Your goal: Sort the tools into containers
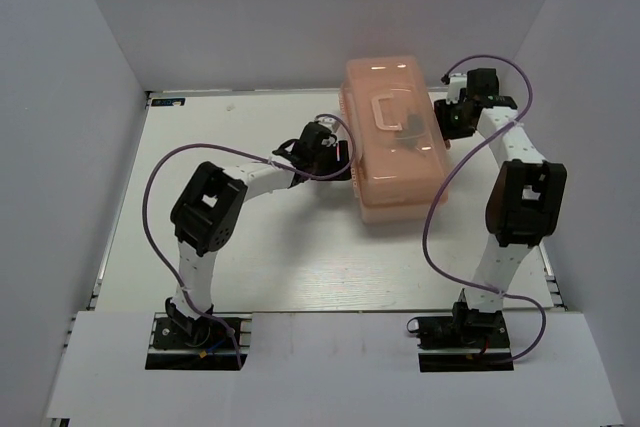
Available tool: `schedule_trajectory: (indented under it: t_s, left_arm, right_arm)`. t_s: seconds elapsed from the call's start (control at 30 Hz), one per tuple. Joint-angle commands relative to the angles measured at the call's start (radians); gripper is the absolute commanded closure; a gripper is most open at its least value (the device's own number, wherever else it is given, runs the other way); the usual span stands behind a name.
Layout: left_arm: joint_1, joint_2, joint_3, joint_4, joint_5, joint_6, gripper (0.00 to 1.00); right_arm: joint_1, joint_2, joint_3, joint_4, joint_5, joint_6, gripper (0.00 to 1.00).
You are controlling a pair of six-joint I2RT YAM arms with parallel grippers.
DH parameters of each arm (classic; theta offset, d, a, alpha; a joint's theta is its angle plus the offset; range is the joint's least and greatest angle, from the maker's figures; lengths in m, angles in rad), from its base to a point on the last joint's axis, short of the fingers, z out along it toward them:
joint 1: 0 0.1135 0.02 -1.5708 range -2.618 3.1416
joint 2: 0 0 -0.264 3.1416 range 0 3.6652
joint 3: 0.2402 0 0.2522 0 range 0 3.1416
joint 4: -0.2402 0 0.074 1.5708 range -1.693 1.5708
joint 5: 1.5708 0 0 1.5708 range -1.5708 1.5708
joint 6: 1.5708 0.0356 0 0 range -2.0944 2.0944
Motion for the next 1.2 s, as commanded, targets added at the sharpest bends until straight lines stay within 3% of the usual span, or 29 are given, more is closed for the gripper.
schedule_trajectory:
  t_s: [0.0,0.17,0.53,0.77,0.83,0.87,0.9,0.97,1.07,1.17]
  left_arm:
    - [-0.001,-0.099,0.04,-0.048,-0.087,0.01,0.27]
    - [-0.001,-0.175,-0.012,-0.085,-0.183,0.001,0.25]
    - [0.026,-0.344,-0.116,-0.147,-0.27,0.01,0.24]
    - [0.035,-0.494,-0.164,-0.213,-0.315,0.088,0.2]
    - [0.036,-0.545,-0.187,-0.242,-0.315,0.128,0.12]
    - [0.036,-0.607,-0.201,-0.259,-0.292,0.175,0.08]
    - [0.036,-0.641,-0.214,-0.259,-0.283,0.199,0.0]
    - [0.036,-0.716,-0.266,-0.273,-0.272,0.261,0.0]
    - [0.036,-0.865,-0.34,-0.314,-0.285,0.308,0.0]
    - [0.036,-0.984,-0.412,-0.338,-0.325,0.332,0.0]
  right_arm:
    - [0.039,-0.084,-0.106,-0.07,0.003,0.004,0.52]
    - [0.034,-0.2,-0.257,-0.03,0.005,-0.02,0.52]
    - [0.043,-0.259,-0.29,-0.088,-0.037,0.004,0.52]
    - [0.031,-0.321,-0.326,-0.07,0.164,0.018,0.52]
    - [0.025,-0.376,-0.387,-0.056,0.215,0.018,0.5]
    - [0.024,-0.426,-0.405,-0.052,0.227,0.018,0.48]
    - [0.024,-0.487,-0.442,-0.035,0.218,0.012,0.39]
    - [0.022,-0.551,-0.506,-0.026,0.187,0.004,0.1]
    - [0.028,-0.754,-0.656,0.025,0.181,-0.011,0.09]
    - [0.022,-0.885,-0.755,0.076,0.138,0.081,0.09]
